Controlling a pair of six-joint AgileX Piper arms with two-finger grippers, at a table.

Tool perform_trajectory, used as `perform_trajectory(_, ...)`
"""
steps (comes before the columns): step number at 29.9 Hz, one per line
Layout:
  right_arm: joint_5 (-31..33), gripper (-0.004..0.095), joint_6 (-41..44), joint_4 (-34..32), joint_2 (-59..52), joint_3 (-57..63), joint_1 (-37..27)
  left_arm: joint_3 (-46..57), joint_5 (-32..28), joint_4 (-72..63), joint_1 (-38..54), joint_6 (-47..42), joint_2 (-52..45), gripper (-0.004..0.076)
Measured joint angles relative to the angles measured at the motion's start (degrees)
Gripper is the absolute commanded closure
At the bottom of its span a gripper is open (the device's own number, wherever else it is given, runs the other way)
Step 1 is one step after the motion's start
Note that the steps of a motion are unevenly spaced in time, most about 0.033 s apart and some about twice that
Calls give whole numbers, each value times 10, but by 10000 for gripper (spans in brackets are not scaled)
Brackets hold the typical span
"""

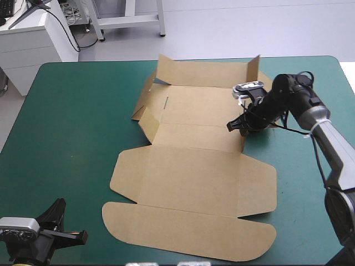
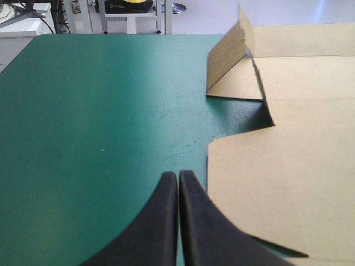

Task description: Fold the box

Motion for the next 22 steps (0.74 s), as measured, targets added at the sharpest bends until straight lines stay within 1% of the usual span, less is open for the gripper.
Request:
perform_trajectory(7,20,908,-83,-18,89,-103,70,0,0,0,0,0,0,732)
perform_trajectory(12,23,908,-158,-58,123,-157,112,0,0,0,0,0,0,732)
perform_trajectory(17,24,908,-231,-94,138,-184,142,0,0,0,0,0,0,732)
perform_trajectory(20,17,909,-273,-99,143,-187,153,0,0,0,0,0,0,732)
perform_trajectory(22,5,928,-303,-101,144,-187,161,0,0,0,0,0,0,732)
